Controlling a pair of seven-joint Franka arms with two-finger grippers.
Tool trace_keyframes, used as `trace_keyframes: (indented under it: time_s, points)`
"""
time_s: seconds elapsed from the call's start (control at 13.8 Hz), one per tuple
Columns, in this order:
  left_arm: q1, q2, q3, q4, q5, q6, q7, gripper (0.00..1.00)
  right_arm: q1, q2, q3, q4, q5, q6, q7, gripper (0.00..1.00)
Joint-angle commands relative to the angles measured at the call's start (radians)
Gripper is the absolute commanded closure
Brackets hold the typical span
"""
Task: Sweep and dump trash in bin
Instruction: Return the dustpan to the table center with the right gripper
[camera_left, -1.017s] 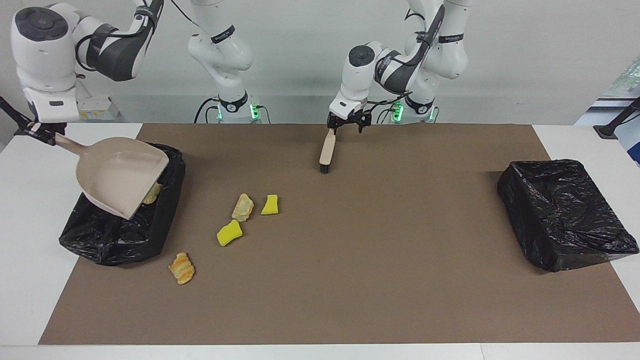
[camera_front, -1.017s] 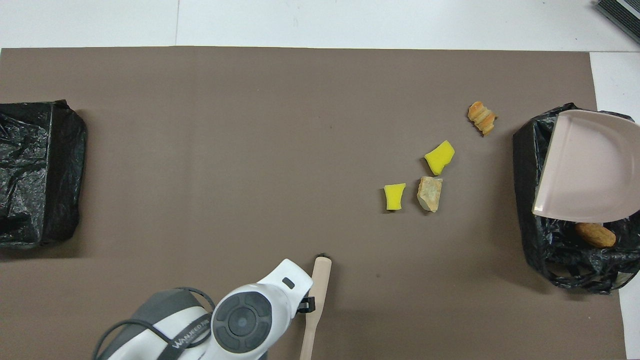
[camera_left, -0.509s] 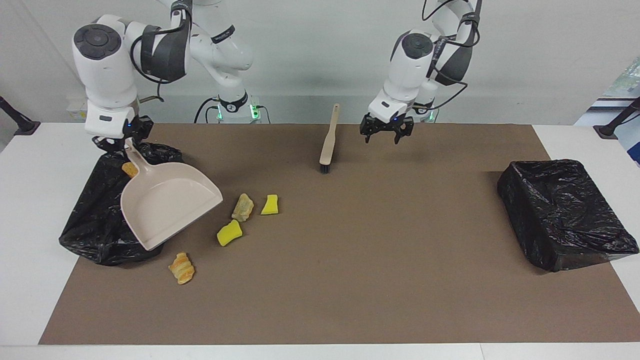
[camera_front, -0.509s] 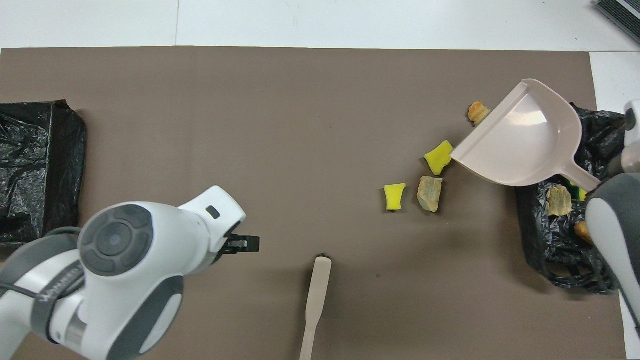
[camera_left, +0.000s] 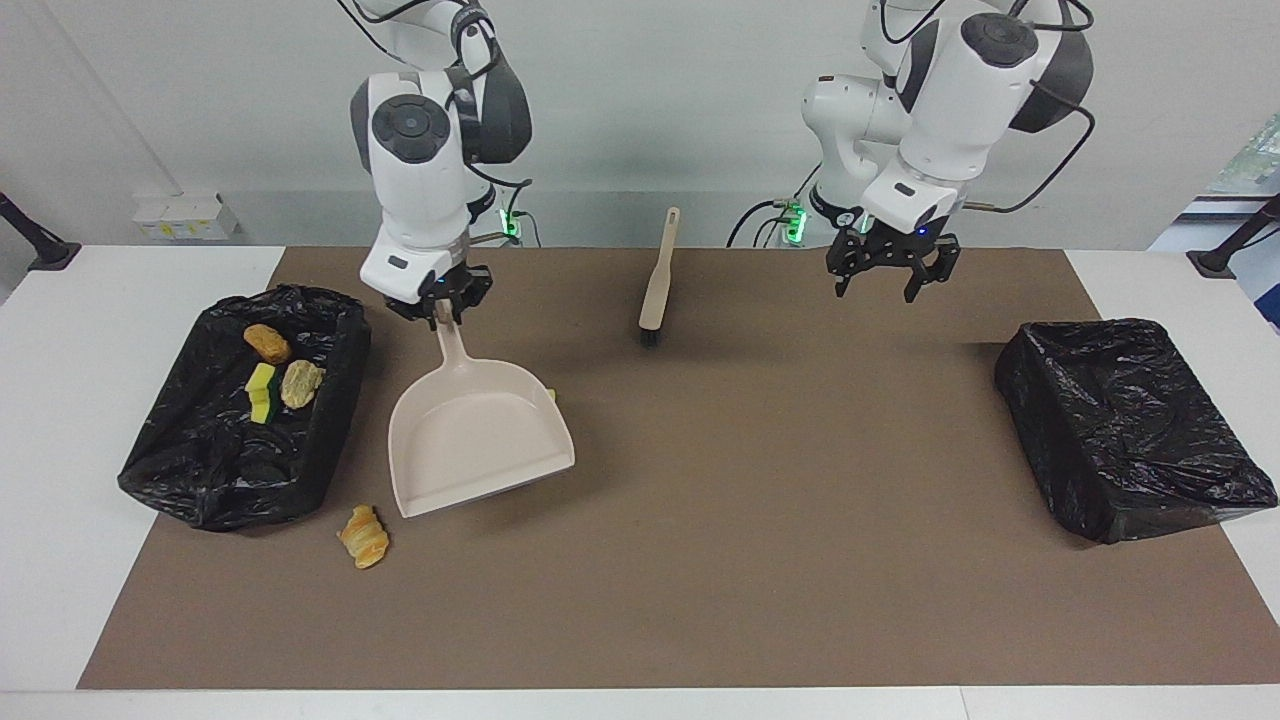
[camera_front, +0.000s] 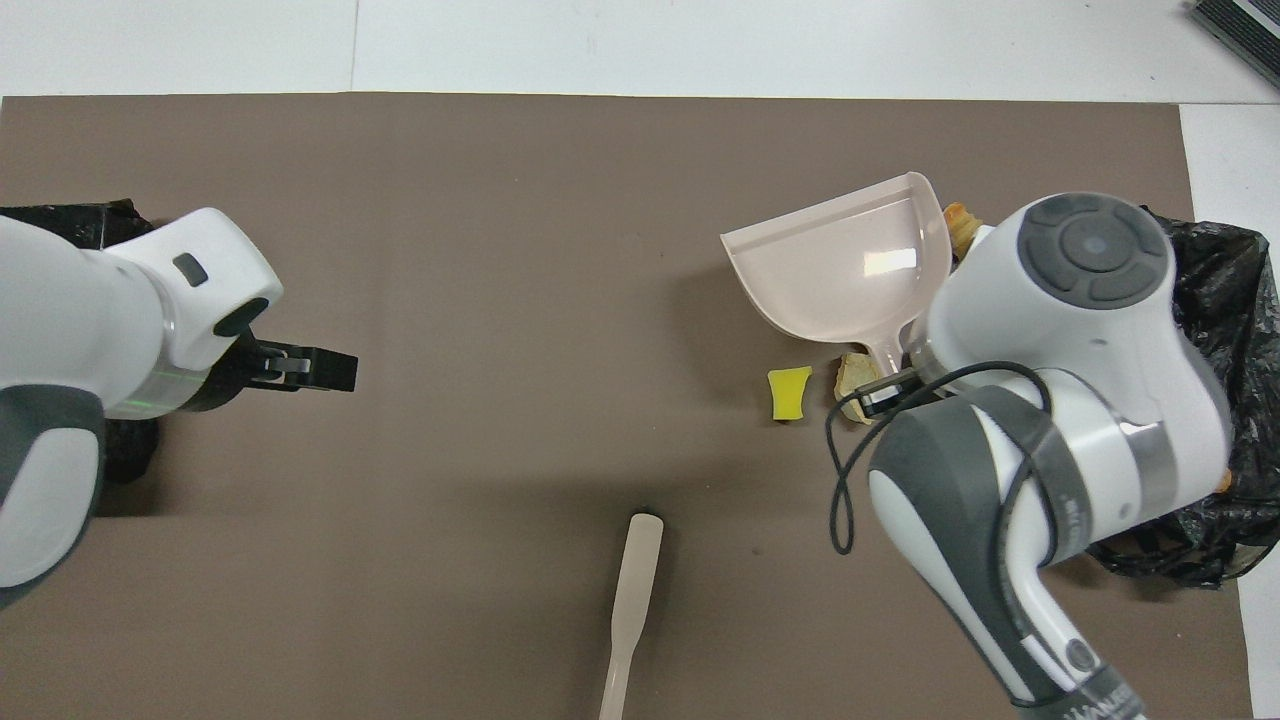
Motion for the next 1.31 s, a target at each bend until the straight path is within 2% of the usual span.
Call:
trace_keyframes:
  time_s: [0.0,0.22,0.36,0.58,0.8,0.94,1.02,1.24]
  points:
    - [0.046,0.083,-0.008,0.178,0.018,-0.081,0.019,0.0,0.072,0.059,-0.002,0.026,0.081,0.092,0.186,1.0]
    - [0.121,0.132,-0.006,0.313,0.008,-0.141,0.022,0.0,0.205,0.144,-0.002,0.045,0.086,0.157,0.355,1.0]
    - [0.126,0.157,-0.002,0.352,0.012,-0.178,0.028,0.0,0.264,0.215,-0.002,0.091,0.083,0.186,0.447,1.0]
    - [0.153,0.155,-0.002,0.352,0.015,-0.184,0.048,0.0,0.369,0.335,-0.005,0.169,0.069,0.22,0.57,1.0]
    - [0.19,0.143,-0.005,0.346,0.017,-0.199,0.137,0.0,0.403,0.373,-0.004,0.166,0.066,0.295,0.604,1.0]
    - [0.207,0.129,0.0,0.325,0.017,-0.205,0.168,0.0,0.4,0.372,-0.004,0.171,0.058,0.274,0.604,1.0]
    - [0.208,0.122,-0.002,0.311,0.015,-0.202,0.172,0.0,0.402,0.369,-0.004,0.169,0.06,0.275,0.598,0.01]
    - [0.204,0.119,-0.002,0.306,0.015,-0.205,0.2,0.0,0.391,0.33,0.002,0.16,0.083,0.198,0.592,0.0]
